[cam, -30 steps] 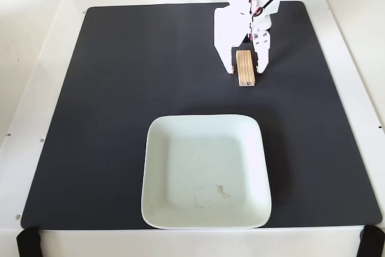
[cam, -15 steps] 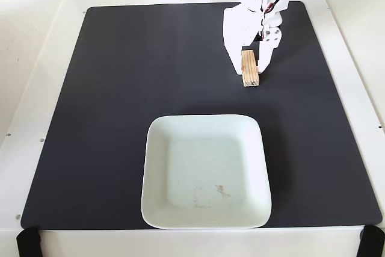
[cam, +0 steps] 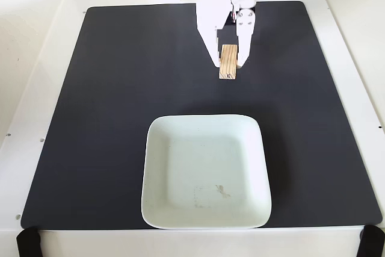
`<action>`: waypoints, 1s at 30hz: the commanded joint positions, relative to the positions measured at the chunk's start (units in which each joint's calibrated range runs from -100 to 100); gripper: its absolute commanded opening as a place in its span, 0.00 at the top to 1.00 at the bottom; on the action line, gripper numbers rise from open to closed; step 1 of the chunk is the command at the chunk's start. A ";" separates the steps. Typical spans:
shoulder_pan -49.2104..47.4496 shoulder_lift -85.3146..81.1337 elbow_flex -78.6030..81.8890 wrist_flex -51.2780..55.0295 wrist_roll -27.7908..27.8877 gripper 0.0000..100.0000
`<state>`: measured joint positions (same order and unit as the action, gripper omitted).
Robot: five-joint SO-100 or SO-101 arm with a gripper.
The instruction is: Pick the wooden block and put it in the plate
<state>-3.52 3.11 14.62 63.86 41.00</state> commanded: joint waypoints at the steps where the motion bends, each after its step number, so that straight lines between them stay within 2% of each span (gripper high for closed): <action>1: 3.97 -10.99 3.95 -3.10 0.27 0.99; 6: 7.89 -18.44 12.32 -15.92 0.27 0.99; 14: 13.38 -14.80 12.14 -28.73 0.27 0.99; 30: 18.53 6.64 -15.03 -29.97 0.11 0.99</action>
<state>14.63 8.04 6.02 34.52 41.37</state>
